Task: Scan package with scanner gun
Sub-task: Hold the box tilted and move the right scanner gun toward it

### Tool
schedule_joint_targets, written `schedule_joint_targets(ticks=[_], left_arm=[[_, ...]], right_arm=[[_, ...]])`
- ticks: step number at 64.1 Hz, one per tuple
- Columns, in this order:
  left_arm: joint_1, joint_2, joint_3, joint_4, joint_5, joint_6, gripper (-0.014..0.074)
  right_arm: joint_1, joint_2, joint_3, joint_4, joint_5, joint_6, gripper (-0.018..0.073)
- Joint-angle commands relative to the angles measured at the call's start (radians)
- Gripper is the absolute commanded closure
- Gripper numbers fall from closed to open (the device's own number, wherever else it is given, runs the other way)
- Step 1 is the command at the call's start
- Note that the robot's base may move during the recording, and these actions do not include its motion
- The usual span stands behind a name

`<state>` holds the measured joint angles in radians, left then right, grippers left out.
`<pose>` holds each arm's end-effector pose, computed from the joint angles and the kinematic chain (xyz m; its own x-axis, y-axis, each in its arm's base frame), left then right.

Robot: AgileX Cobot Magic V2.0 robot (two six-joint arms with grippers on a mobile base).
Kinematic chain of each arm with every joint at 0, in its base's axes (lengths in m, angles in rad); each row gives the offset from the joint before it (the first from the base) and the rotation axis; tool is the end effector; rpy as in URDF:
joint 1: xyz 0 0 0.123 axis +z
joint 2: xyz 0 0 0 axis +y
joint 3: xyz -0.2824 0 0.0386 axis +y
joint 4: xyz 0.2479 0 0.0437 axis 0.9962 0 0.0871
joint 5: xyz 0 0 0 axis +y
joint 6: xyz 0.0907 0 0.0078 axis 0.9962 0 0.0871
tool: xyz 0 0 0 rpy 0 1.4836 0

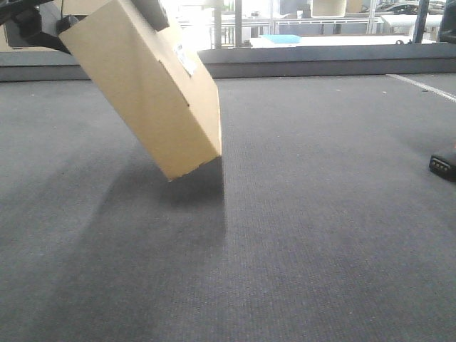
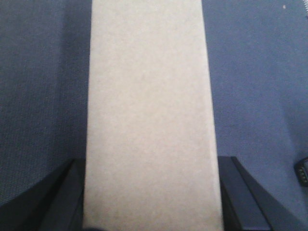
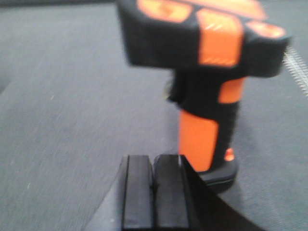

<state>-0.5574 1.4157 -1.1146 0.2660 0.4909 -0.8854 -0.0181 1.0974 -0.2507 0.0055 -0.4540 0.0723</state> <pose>0.2723 -0.1564 0.3186 -0.6986 -0.2718 -0.6618 0.0267 0.9145 -0.4037 0.1893 -0.0036 0.2077 -0.2983 0.0826 -0.9509 0.0435 0.9964 0.0729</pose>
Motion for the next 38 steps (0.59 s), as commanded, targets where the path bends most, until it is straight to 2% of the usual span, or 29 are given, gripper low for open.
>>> schedule_joint_targets(ticks=[1,22,30,38], left_arm=[[-0.007,0.000,0.003,0.013,-0.007,-0.005,0.0707],[-0.007,0.002,0.064,0.014,-0.009,-0.005,0.0707],[-0.007,0.002,0.064,0.016,-0.015,-0.005,0.0707],[-0.007,0.002,0.064,0.016,-0.027,-0.005,0.0707]], right_arm=[[0.001,0.004,-0.025,-0.074,0.049,0.024,0.0728],[0.001,0.004,-0.090,-0.083,0.118,0.044,0.0728],[0.001,0.004,-0.112,-0.140,0.140,0.069,0.0728],[0.001,0.002,-0.116,-0.152,0.193,0.087,0.0728]])
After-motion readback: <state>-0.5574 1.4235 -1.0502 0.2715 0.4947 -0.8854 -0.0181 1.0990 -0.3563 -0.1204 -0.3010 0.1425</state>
